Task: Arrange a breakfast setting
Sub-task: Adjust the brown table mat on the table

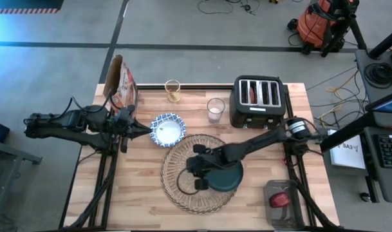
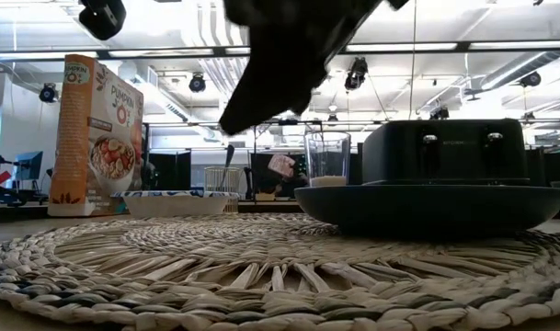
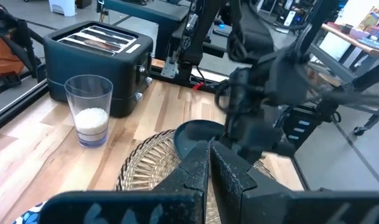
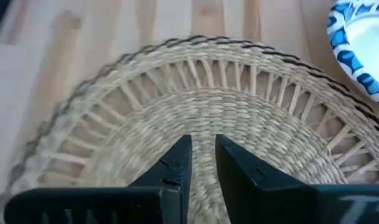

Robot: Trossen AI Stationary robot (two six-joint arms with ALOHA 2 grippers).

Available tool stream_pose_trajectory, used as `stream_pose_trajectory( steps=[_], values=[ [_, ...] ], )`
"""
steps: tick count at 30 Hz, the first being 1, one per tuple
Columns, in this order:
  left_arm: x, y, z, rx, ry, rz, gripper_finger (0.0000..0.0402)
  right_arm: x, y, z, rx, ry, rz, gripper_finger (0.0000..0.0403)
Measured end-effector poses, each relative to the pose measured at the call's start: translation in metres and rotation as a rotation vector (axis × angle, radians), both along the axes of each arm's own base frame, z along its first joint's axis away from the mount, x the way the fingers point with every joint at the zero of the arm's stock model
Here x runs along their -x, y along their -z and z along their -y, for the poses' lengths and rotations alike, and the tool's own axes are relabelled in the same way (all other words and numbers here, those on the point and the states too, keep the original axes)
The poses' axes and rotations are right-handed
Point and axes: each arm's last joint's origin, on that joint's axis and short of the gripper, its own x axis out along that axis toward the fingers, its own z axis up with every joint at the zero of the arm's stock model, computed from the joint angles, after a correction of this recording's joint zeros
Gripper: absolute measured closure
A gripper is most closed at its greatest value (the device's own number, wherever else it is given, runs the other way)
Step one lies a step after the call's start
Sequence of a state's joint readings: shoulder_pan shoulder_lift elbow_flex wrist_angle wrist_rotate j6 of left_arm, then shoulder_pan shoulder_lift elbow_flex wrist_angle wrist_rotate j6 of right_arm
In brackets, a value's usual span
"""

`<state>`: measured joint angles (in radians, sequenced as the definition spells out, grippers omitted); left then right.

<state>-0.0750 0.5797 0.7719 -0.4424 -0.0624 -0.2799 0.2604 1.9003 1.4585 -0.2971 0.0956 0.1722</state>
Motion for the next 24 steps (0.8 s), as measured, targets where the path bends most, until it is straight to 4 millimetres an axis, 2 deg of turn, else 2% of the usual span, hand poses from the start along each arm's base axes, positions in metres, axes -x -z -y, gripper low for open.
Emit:
stream_pose_trajectory(
  steps=[8,14,20,24],
  values=[
    [0.000,0.000,0.000,0.003,0.000,-0.001,0.0402,-0.034,0.026,-0.004,-0.044,-0.038,-0.067,0.0369],
    [0.000,0.000,0.000,0.010,-0.001,-0.003,0.0402,-0.055,0.037,-0.008,-0.025,-0.033,-0.145,0.0377],
    [0.000,0.001,0.000,0.010,-0.001,-0.007,0.0402,-0.067,0.053,-0.011,-0.004,-0.028,-0.235,0.0377],
    [0.000,0.001,0.000,0.009,-0.001,-0.011,0.0402,-0.073,0.055,-0.011,0.004,-0.023,-0.273,0.0377]
  ],
)
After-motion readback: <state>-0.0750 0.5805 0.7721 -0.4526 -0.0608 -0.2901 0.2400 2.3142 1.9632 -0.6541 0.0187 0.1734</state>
